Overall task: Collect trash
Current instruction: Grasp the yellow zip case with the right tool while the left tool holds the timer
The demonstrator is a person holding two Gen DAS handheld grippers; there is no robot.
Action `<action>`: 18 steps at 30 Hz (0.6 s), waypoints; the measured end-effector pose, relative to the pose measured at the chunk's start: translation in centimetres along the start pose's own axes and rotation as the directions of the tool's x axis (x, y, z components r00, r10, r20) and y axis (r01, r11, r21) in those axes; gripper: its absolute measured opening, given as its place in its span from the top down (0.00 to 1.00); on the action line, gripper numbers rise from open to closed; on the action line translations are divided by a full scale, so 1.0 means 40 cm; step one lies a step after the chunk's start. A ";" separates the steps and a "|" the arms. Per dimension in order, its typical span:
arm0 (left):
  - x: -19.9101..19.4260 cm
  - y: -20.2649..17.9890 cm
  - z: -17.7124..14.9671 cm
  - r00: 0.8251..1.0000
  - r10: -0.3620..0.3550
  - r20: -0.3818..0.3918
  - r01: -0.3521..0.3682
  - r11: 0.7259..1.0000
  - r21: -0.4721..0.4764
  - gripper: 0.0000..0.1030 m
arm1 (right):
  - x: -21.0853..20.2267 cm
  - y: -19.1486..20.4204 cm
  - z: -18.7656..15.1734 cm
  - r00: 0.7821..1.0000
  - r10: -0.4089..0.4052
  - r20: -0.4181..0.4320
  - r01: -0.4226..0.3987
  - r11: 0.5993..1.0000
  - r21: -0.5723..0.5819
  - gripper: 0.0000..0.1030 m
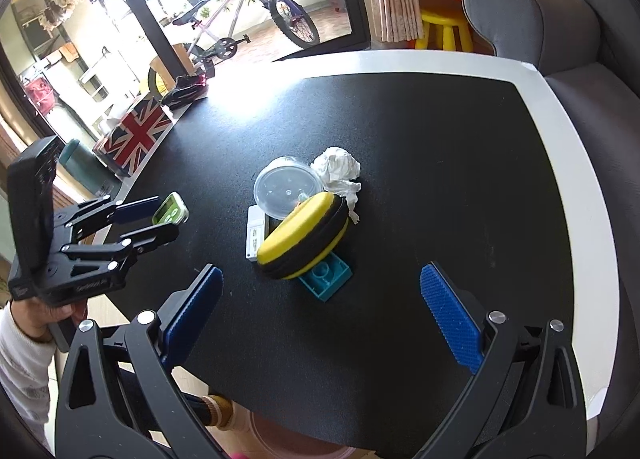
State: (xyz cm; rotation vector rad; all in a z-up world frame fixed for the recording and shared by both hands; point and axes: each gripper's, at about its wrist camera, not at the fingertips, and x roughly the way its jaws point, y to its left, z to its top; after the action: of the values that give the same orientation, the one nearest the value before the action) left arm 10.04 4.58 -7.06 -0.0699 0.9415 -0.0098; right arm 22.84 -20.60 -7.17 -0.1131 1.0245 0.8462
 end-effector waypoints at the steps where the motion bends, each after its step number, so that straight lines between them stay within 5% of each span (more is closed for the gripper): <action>1: -0.002 0.001 0.000 1.000 -0.001 0.001 0.001 1.000 -0.001 0.54 | 0.007 -0.003 0.005 1.000 0.004 -0.006 -0.004 1.000 0.007 0.05; 13: -0.004 0.008 -0.008 1.000 -0.014 0.006 0.014 1.000 -0.016 0.54 | 0.112 -0.042 0.073 0.989 0.123 -0.085 -0.109 0.982 0.154 0.06; 18: 0.000 0.010 -0.018 1.000 -0.020 0.003 0.020 1.000 -0.021 0.54 | 0.144 -0.053 0.070 0.982 0.156 -0.105 -0.134 0.972 0.192 0.19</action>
State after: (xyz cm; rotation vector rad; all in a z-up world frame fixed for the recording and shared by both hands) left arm 9.44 4.95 -7.49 -0.0990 0.9386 -0.0184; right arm 27.60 -17.51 -10.80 0.0705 1.2308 0.8806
